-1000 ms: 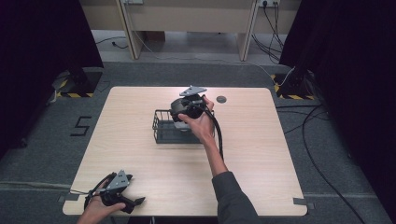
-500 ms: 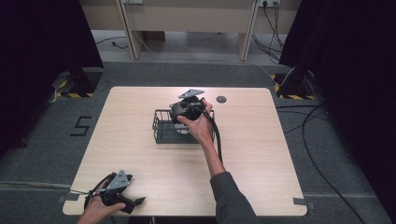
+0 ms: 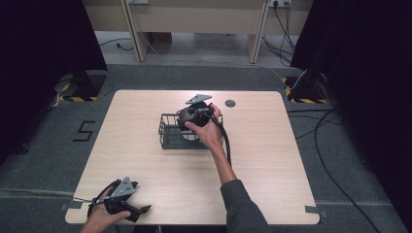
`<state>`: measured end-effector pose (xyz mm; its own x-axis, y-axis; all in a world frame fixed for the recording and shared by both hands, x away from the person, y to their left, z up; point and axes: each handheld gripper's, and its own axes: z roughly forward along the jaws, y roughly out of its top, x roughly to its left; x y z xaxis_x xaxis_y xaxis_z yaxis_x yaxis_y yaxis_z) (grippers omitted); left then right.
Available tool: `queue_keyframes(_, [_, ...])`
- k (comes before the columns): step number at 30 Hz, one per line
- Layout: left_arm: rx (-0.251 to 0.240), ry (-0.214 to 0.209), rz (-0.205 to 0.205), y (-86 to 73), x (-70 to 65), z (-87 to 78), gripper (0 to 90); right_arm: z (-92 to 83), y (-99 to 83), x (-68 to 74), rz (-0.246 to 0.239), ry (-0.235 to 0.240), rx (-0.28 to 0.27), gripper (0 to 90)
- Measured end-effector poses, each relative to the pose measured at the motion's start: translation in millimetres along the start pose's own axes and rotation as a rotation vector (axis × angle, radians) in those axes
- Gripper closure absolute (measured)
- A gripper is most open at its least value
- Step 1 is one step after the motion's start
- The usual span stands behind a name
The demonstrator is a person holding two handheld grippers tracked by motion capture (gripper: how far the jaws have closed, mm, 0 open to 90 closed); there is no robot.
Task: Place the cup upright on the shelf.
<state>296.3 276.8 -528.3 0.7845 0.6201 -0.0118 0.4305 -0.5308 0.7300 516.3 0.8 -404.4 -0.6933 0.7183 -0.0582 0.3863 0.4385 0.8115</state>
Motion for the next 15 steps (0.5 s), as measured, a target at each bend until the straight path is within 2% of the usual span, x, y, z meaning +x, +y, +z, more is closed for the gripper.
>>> queue_keyframes(5, [0.000, 0.000, 0.000, 0.0, 0.0, 0.0, 0.0, -2.4, 3.6, 1.1, -0.011, -0.016, -0.030, 5.0])
queue_keyframes(7, [0.001, -0.001, 0.000, 0.1, 0.1, -0.1, 0.0, -5.2, 5.8, 1.5, -0.012, -0.013, -0.057, 8.1])
queue_keyframes(9, [0.000, 0.000, 0.001, 0.0, 0.0, 0.0, 0.0, -9.0, 8.5, 1.8, -0.007, -0.001, -0.087, 18.8])
queue_keyframes(10, [0.000, 0.000, 0.000, 0.0, 0.0, 0.0, 0.0, -10.9, 9.7, 2.6, -0.006, -0.001, -0.090, 17.9])
queue_keyframes(11, [0.000, 0.000, 0.001, 0.0, 0.0, 0.0, 0.0, -12.5, 10.7, 3.1, -0.011, -0.011, -0.092, 12.7])
queue_keyframes(14, [-0.001, 0.000, 0.000, 0.0, 0.0, 0.0, 0.0, -18.5, 11.3, 2.9, -0.003, -0.014, -0.103, 17.4])
queue_keyframes(15, [0.001, -0.001, 0.000, 0.0, 0.0, -0.1, 0.0, -21.1, 11.1, 2.5, 0.002, -0.013, -0.110, 13.6])
